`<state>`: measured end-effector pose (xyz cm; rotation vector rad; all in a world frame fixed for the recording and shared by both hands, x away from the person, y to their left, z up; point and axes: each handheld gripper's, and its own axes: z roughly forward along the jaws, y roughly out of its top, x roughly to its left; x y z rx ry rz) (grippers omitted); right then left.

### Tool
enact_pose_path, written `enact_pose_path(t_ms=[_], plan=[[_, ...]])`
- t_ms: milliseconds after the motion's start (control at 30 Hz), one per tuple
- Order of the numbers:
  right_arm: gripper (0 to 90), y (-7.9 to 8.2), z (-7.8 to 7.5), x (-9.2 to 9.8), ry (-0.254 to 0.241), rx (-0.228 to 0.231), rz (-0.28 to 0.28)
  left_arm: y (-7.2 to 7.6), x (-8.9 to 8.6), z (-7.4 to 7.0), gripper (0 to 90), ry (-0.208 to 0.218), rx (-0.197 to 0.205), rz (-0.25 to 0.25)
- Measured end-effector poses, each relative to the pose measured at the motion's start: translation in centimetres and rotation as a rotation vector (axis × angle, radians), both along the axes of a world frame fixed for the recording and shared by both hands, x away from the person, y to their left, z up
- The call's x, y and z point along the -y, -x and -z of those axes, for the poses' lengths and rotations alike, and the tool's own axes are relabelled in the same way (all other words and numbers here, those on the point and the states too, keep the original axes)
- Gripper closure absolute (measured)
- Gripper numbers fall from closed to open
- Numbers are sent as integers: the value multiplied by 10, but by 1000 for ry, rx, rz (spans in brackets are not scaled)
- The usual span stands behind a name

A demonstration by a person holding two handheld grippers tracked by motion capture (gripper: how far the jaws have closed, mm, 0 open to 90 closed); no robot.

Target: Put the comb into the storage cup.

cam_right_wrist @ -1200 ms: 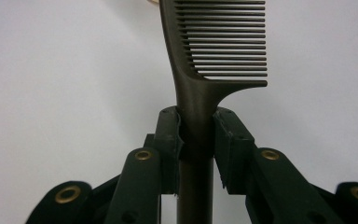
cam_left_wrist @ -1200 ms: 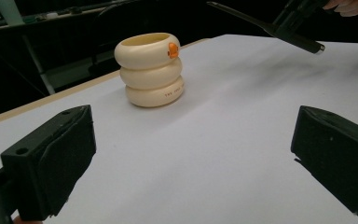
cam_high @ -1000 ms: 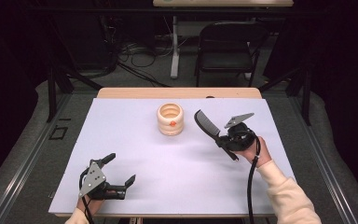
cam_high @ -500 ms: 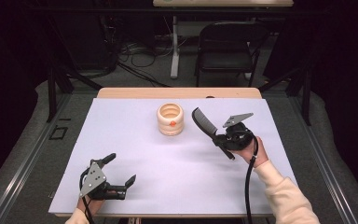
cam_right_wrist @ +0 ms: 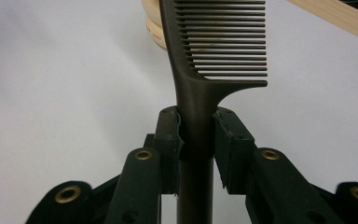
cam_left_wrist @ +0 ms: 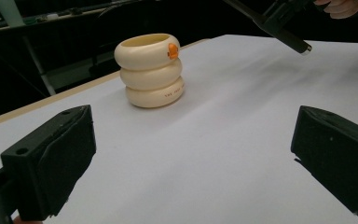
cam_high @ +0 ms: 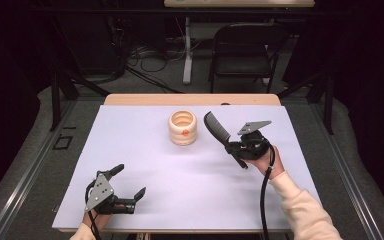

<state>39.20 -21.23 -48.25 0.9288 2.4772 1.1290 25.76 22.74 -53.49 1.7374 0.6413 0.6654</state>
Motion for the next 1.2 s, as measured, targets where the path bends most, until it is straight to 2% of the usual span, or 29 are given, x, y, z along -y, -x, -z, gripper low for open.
enact_pose_path(t_ms=[1200], plan=[[724, -11, -10, -22, -64, 43, -15, 0, 0, 0, 0, -1, 1, 3]])
